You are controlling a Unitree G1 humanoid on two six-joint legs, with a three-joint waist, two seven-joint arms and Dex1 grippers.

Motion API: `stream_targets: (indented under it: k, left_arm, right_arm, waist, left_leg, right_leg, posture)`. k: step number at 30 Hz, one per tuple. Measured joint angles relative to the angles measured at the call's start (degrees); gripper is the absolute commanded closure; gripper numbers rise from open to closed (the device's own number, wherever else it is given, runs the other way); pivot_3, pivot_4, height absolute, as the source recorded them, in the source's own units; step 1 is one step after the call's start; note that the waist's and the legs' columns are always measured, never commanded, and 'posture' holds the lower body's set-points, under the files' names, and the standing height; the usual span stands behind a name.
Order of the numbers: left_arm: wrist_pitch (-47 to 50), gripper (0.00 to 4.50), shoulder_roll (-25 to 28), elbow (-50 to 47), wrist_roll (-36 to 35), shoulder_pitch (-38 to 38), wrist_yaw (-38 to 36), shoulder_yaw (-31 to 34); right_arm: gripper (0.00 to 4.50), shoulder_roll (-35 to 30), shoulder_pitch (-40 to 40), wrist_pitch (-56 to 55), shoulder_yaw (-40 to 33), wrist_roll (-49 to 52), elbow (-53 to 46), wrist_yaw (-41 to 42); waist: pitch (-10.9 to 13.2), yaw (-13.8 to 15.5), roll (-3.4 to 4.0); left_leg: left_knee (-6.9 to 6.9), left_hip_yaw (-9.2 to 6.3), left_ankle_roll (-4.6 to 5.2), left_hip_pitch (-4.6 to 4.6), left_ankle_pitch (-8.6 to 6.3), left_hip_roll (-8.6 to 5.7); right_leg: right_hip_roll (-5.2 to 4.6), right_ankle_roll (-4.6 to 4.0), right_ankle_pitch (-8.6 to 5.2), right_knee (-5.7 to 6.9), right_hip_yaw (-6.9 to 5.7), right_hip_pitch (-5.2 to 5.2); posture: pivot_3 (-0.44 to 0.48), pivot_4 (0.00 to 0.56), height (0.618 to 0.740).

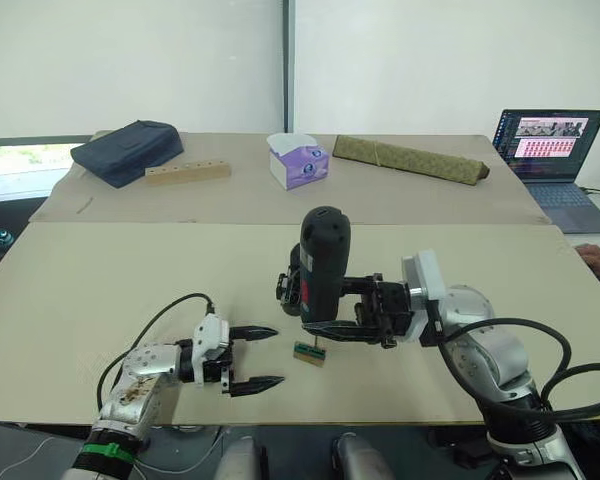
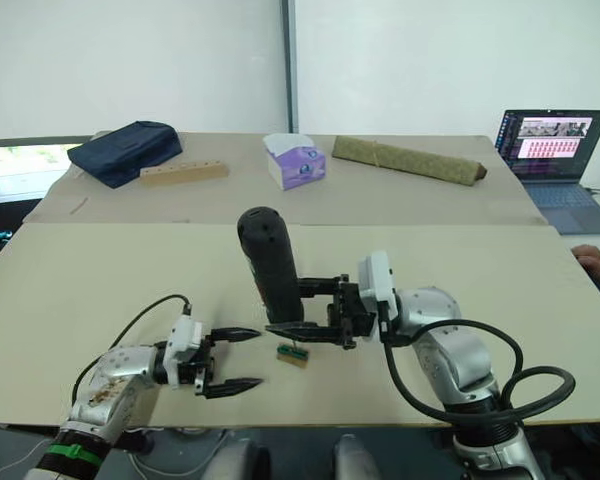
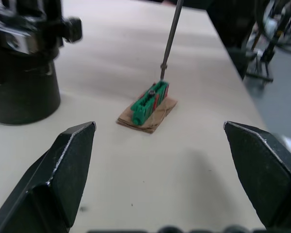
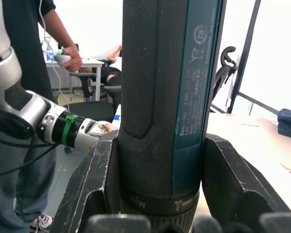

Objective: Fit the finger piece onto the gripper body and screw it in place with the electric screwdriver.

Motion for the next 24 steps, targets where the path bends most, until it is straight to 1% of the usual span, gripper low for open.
stream_targets:
  k: [5,13,17,24]
  left_arm:
    - [3.92,0.0,1.63,-4.91,-4.52,0.44,-0.09,3.86]
    - [9.49,0.0,2.75,-8.28,-8.95,-1.16,1.8,7.91]
    - [10.94,0.0,2.75,-8.35,-8.89,-3.59,3.85,8.69]
    - [10.92,0.0,2.71,-5.6,-6.41,-6.68,5.47,8.48]
  right_arm:
    - [2.59,0.01,-2.82,3.55,-3.69,4.42,-1.39,-3.44]
    - [2.59,-0.74,-6.16,6.09,-6.33,6.86,-0.4,-4.69]
    - [2.59,-0.63,-8.58,6.26,-7.02,6.88,2.05,-4.94]
    - [2.59,-0.24,-12.03,5.87,-8.25,5.87,10.24,-4.37]
  waist:
    - [0.03,0.17,-0.05]
    - [0.07,0.11,-0.08]
    - [0.08,0.11,-0.1]
    - [0.09,0.11,-0.11]
  left_leg:
    - [0.0,0.0,0.0,-0.01,0.0,-0.01]
    - [0.0,0.01,0.0,-0.01,0.0,-0.01]
    - [0.0,0.01,0.0,-0.02,0.0,-0.04]
    - [0.0,0.02,0.0,-0.04,0.0,-0.04]
  right_leg:
    - [-0.05,0.0,0.0,-0.04,-0.01,0.02]
    - [-0.03,0.0,0.0,-0.05,-0.02,0.01]
    - [-0.03,0.0,0.01,-0.05,-0.02,0.02]
    - [-0.03,0.0,0.01,-0.06,-0.02,0.01]
  posture:
    - [0.0,0.15,0.74]
    - [0.0,0.15,0.74]
    - [0.0,0.15,0.74]
    - [0.0,0.15,0.74]
